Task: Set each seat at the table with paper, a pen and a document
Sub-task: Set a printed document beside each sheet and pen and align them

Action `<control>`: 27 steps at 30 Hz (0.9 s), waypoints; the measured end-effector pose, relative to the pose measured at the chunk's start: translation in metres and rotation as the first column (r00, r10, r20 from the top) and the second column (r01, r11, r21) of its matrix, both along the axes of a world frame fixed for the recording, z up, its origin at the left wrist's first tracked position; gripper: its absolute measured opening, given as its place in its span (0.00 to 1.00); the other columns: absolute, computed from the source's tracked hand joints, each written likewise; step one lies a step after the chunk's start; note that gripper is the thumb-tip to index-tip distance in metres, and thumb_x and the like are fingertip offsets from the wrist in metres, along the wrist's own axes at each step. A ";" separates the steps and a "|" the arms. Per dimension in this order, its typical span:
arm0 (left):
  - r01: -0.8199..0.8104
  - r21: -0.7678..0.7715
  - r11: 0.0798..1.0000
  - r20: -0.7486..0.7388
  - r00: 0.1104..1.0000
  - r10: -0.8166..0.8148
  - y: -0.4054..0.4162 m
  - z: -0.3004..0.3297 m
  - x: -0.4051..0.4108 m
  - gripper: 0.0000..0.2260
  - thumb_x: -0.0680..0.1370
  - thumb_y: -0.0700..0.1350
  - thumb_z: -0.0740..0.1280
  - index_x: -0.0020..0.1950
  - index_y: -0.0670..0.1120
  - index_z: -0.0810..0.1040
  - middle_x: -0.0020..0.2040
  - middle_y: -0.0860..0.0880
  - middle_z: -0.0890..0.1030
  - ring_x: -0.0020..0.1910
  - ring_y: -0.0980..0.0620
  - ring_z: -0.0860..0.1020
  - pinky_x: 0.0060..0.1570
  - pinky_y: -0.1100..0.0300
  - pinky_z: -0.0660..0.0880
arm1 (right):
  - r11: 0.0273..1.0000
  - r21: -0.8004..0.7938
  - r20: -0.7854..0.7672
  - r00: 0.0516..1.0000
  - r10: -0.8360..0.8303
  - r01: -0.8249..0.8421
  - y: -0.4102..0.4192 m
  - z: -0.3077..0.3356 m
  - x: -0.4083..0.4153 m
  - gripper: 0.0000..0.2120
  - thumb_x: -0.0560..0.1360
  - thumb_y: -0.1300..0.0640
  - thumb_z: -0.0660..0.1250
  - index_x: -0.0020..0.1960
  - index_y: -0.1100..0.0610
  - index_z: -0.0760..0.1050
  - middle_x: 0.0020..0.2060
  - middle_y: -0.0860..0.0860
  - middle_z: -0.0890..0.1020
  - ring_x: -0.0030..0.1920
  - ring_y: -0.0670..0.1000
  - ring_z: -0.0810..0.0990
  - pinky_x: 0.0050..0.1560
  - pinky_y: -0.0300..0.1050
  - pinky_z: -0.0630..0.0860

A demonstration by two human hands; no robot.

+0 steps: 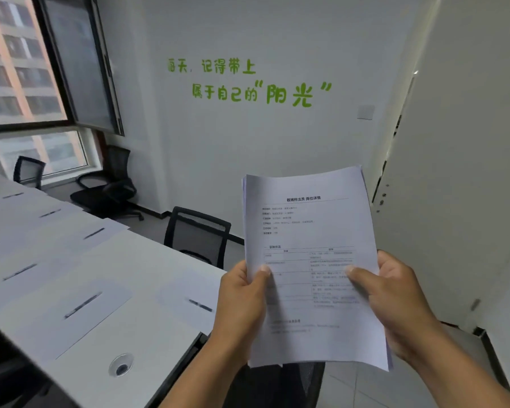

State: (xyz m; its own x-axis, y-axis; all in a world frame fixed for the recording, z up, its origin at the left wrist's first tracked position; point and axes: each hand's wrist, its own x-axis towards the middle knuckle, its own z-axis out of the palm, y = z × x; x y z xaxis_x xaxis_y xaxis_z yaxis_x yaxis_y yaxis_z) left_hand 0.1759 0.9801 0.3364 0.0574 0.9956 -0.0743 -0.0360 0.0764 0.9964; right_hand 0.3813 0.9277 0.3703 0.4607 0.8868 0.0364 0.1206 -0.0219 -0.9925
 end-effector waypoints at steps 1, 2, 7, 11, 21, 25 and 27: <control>-0.026 -0.009 1.000 -0.008 1.000 0.026 0.012 -0.001 -0.002 0.09 0.89 0.49 0.64 0.58 0.49 0.84 0.48 0.58 0.90 0.46 0.59 0.88 0.39 0.64 0.79 | 1.000 -0.008 -0.008 1.000 0.027 -0.027 0.015 -0.001 -0.001 0.09 0.84 0.65 0.67 0.59 0.55 0.82 0.50 0.50 0.90 0.47 0.56 0.90 0.44 0.55 0.86; -0.050 -0.015 0.999 -0.021 0.999 0.049 0.020 -0.002 -0.004 0.09 0.89 0.49 0.64 0.58 0.49 0.84 0.49 0.58 0.90 0.46 0.58 0.88 0.39 0.64 0.80 | 0.999 -0.019 -0.014 0.999 0.048 -0.048 0.027 -0.001 -0.002 0.09 0.84 0.64 0.67 0.59 0.55 0.82 0.50 0.50 0.90 0.47 0.56 0.90 0.46 0.56 0.86; -0.184 -0.031 0.982 -0.045 0.982 0.183 0.057 -0.004 -0.021 0.10 0.89 0.48 0.64 0.57 0.49 0.85 0.49 0.57 0.90 0.47 0.56 0.89 0.41 0.62 0.81 | 0.982 -0.032 -0.027 0.983 0.184 -0.184 0.090 -0.002 -0.016 0.09 0.84 0.64 0.67 0.60 0.55 0.82 0.49 0.50 0.90 0.47 0.55 0.91 0.47 0.57 0.87; -0.313 -0.047 0.949 -0.067 0.949 0.309 0.085 -0.009 -0.028 0.11 0.89 0.48 0.63 0.56 0.50 0.85 0.48 0.58 0.90 0.44 0.59 0.88 0.38 0.64 0.79 | 0.948 -0.051 -0.049 0.949 0.311 -0.313 0.144 -0.010 -0.024 0.08 0.84 0.64 0.66 0.60 0.55 0.82 0.50 0.50 0.90 0.47 0.55 0.91 0.46 0.57 0.88; -0.603 -0.106 0.791 -0.085 0.798 0.597 0.146 -0.038 0.011 0.11 0.88 0.44 0.64 0.56 0.47 0.86 0.48 0.54 0.91 0.45 0.54 0.89 0.42 0.60 0.82 | 0.776 -0.118 -0.110 0.785 0.610 -0.619 0.281 -0.050 0.002 0.09 0.85 0.64 0.66 0.60 0.55 0.81 0.50 0.51 0.90 0.48 0.57 0.91 0.51 0.64 0.87; -0.683 -0.133 0.718 -0.087 0.730 0.678 0.165 -0.045 0.038 0.10 0.88 0.44 0.65 0.57 0.47 0.86 0.49 0.53 0.91 0.46 0.53 0.90 0.44 0.59 0.84 | 0.687 -0.147 -0.124 0.702 0.701 -0.712 0.327 -0.062 0.018 0.09 0.85 0.64 0.66 0.60 0.54 0.82 0.51 0.50 0.90 0.49 0.57 0.90 0.52 0.65 0.87; -0.720 -0.147 0.679 -0.093 0.693 0.715 0.173 -0.050 0.044 0.10 0.88 0.43 0.65 0.58 0.47 0.86 0.50 0.53 0.91 0.48 0.52 0.90 0.49 0.54 0.84 | 0.650 -0.167 -0.141 0.670 0.729 -0.742 0.344 -0.068 0.019 0.09 0.84 0.64 0.66 0.58 0.54 0.82 0.50 0.51 0.90 0.48 0.57 0.90 0.52 0.66 0.86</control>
